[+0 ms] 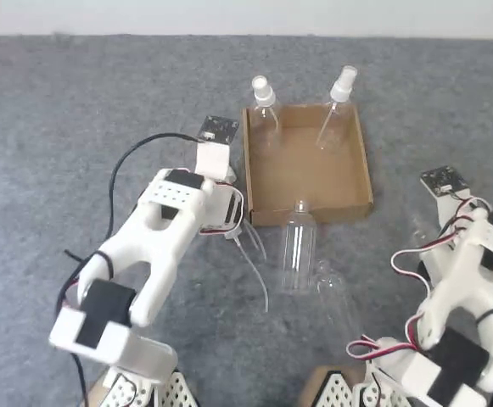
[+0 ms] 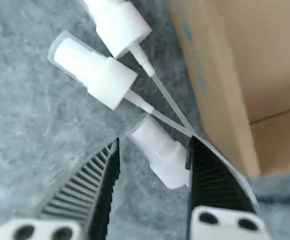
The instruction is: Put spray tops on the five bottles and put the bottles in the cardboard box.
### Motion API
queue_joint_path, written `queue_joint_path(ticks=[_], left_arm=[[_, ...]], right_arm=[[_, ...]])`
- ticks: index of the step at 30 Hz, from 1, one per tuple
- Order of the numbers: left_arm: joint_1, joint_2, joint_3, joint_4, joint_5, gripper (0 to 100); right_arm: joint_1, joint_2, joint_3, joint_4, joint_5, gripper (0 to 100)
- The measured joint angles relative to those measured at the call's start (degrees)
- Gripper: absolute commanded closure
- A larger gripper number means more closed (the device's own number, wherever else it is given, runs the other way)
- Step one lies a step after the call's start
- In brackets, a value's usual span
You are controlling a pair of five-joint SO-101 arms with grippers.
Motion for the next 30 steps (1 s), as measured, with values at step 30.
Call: queue_joint_path(ticks=[30], left_arm=[[-6.95,1.32,-0.35,9.49,-7.30,84]], right_arm=[[0.00,-0.70,0.35,1.41,0.00,89.9]])
